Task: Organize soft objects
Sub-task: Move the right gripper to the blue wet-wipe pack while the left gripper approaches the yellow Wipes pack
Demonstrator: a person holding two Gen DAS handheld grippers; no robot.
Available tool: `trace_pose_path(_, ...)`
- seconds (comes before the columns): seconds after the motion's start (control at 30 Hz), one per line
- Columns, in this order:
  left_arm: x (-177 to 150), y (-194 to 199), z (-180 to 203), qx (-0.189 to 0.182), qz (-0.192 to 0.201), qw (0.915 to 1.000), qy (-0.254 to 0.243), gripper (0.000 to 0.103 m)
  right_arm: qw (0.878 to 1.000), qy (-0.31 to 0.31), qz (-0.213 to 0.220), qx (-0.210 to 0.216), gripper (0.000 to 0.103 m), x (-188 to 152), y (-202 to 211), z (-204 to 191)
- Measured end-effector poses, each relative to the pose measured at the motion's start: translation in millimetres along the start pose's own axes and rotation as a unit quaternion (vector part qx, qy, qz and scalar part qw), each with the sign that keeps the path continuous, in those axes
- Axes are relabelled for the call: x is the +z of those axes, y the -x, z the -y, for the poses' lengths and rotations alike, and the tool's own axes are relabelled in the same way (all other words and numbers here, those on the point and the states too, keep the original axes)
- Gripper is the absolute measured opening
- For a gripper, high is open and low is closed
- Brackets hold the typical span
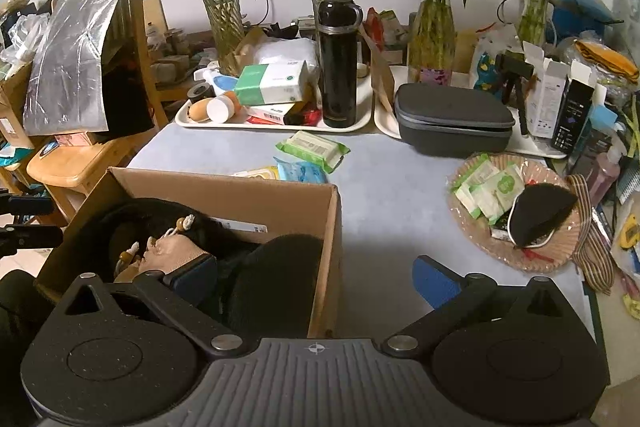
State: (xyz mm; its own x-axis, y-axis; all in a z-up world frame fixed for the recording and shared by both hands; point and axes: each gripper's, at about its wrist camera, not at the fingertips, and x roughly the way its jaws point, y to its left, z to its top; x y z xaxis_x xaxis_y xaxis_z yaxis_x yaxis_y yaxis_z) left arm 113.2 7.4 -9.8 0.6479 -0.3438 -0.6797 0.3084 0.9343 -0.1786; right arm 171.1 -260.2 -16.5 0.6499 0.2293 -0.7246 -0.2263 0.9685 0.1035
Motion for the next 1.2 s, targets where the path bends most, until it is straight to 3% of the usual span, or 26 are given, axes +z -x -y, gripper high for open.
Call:
trace_pose_path(0.67, 24, -27, -8, -0.029, 0.023, 0.9992, 0.014, 0.074, 1.0, -0.005, 0.017, 0.01, 0.103, 49, -33, 23)
trace_pose_path(1.2, 45, -37, -33, -0.041, 0.033, 0.9985, 0.011, 0.074, 0.999, -0.017, 0.005, 0.049, 0.103, 55, -102, 55)
